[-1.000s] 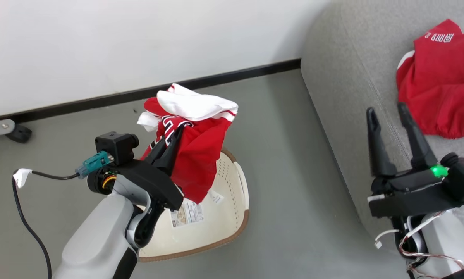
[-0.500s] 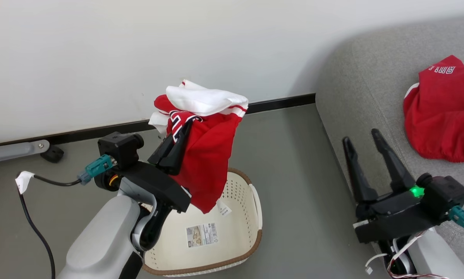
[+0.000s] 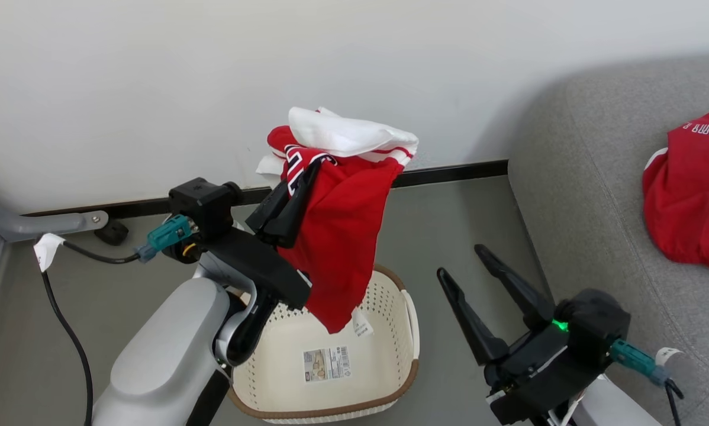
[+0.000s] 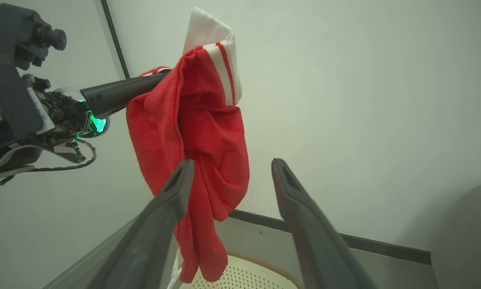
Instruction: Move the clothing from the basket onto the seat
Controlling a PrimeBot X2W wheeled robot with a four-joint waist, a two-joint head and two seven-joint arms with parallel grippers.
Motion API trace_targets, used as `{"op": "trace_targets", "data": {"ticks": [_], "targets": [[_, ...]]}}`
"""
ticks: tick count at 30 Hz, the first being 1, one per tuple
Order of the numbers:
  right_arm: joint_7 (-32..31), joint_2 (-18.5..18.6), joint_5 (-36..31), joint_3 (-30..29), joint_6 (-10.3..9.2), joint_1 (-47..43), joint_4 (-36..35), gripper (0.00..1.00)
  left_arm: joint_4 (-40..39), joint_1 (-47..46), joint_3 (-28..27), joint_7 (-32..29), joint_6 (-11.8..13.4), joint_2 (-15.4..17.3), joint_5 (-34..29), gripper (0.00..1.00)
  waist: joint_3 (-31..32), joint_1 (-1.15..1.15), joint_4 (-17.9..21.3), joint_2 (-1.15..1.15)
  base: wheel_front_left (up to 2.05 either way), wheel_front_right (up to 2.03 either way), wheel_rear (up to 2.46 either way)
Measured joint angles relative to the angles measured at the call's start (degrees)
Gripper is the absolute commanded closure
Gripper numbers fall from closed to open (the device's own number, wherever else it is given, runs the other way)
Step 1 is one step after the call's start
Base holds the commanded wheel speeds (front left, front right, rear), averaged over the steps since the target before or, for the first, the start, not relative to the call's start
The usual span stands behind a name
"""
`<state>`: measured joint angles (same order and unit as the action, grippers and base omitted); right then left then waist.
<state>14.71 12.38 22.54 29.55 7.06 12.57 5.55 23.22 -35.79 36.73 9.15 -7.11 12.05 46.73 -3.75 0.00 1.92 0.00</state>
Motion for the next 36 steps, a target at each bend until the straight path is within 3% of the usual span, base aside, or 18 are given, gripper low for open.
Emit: {"op": "trace_targets", "data": {"ticks": [14, 24, 36], "targets": [[-1.5, 0.4, 3.9, 11.7, 0.01, 8.6, 7.2, 0.00, -2.1, -2.9, 0.2, -1.5, 0.1, -1.6, 0.0, 1.00, 0.3, 0.00, -3.0, 0.00, 0.00, 0.00, 0.00], [-1.6, 0.0, 7.2, 18.2, 0.01, 14.8, 16.6, 0.00, -3.0, -3.7, 1.5, -2.6, 0.1, -3.6, 0.1, 1.00, 0.8, 0.00, -4.3, 0.00, 0.00, 0.00, 0.00], [-1.5, -3.5, 10.3, 23.8, 0.01, 21.7, 26.0, 0.00, -6.4, -3.6, 2.7, -3.7, 0.1, -4.6, 0.6, 1.00, 1.1, 0.00, -5.9, 0.00, 0.00, 0.00, 0.00]]}}
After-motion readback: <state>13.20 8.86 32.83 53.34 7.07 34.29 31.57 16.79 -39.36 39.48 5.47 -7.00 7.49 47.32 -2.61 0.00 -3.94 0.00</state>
